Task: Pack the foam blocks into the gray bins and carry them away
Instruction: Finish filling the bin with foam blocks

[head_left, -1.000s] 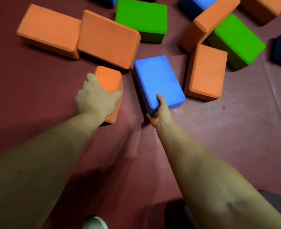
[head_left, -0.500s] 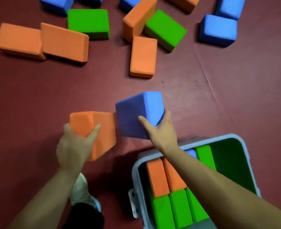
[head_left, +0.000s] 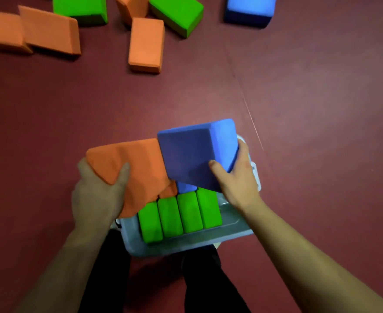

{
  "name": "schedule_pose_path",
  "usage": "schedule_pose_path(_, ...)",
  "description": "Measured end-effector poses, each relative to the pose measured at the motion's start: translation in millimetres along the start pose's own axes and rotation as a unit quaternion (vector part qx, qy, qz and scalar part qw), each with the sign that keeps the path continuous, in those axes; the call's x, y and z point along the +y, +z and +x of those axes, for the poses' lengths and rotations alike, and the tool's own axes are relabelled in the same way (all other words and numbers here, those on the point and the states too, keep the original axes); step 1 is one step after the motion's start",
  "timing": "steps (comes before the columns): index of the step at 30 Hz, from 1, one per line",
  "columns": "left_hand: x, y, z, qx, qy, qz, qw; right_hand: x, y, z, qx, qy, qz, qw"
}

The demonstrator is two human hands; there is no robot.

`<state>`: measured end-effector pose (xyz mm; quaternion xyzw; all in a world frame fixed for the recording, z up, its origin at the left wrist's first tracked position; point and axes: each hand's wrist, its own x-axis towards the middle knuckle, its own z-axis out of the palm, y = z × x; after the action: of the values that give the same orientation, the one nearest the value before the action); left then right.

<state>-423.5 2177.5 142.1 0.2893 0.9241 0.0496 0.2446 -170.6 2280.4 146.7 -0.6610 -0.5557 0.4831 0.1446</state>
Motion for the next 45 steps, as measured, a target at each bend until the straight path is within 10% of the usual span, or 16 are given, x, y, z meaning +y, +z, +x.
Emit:
schedule_pose_path(11, 37.2, 81.8, -67.0, -0.134, -0.057, -0.047, 0.988, 89.6, -62.5, -10.8, -0.007, 0.053, -0.121, 0.991)
schedule_pose_path(45, 75.5, 147.9, -174.0, -0.195, -0.124, -0.241, 0.943, 164.2, 61.6, 149.8, -0.147, 0.196, -0.219, 0.944)
